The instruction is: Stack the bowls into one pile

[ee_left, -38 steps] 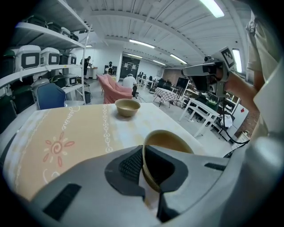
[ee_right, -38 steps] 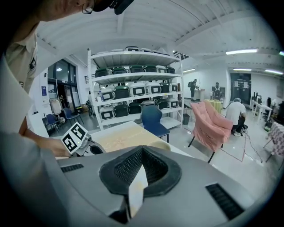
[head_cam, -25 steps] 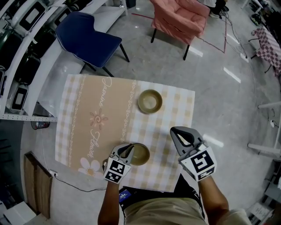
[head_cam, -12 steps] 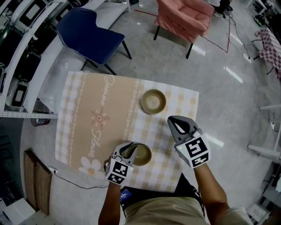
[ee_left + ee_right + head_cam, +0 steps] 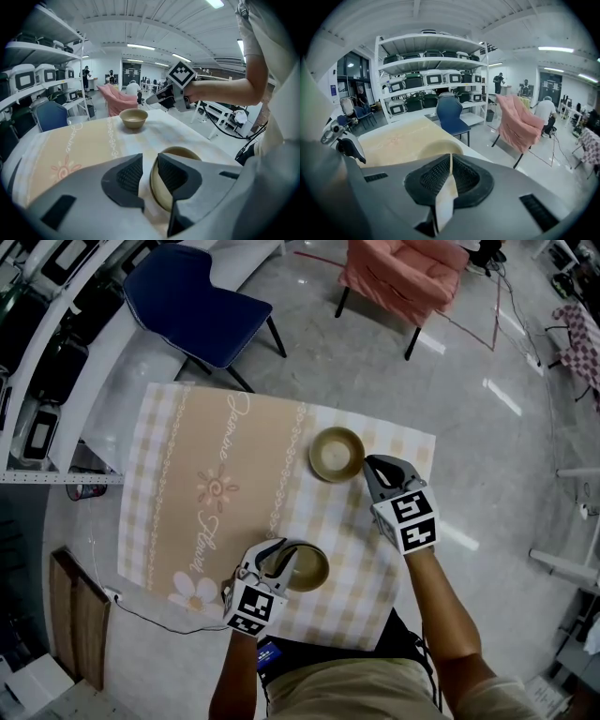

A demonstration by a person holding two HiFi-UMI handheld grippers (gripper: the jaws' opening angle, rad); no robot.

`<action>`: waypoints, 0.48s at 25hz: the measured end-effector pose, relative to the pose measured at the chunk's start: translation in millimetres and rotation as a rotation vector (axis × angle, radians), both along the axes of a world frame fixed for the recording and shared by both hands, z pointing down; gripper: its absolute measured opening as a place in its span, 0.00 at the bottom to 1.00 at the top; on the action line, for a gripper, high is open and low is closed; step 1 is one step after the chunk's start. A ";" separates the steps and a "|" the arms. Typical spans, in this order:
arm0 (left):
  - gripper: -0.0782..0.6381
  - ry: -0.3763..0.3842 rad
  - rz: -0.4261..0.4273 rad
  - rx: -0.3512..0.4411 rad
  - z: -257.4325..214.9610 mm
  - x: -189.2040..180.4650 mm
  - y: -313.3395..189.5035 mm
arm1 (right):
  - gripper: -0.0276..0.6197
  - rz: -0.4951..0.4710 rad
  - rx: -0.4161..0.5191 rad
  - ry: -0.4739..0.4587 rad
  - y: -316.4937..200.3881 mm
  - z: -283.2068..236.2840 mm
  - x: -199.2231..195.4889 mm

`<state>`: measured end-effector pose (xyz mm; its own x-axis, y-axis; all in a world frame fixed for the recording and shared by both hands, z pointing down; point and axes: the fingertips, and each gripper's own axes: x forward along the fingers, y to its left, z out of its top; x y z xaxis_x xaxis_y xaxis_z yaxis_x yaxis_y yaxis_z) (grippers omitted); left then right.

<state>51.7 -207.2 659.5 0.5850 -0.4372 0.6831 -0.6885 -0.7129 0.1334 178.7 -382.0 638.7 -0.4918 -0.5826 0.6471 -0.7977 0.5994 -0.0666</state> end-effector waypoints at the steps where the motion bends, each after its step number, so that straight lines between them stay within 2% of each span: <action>1: 0.22 0.000 0.002 0.001 0.1 -0.1 -0.3 | 0.05 0.004 -0.001 0.008 -4.1 4.0 0.0; 7: 0.23 -0.003 -0.010 0.011 -2.5 -2.9 -4.7 | 0.06 0.013 -0.019 0.039 -18.5 28.4 -1.6; 9: 0.23 0.009 -0.013 0.013 -4.0 -2.1 -5.3 | 0.18 0.021 -0.030 0.049 -21.3 37.0 -1.4; 12: 0.23 0.020 -0.021 0.025 -5.6 -3.6 -6.9 | 0.20 0.027 -0.043 0.053 -25.1 46.7 -2.2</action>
<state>48.1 -214.2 653.9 0.5889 -0.4666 0.6599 -0.7009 -0.7014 0.1296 176.5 -407.1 685.4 -0.4408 -0.5665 0.6962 -0.8167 0.5750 -0.0492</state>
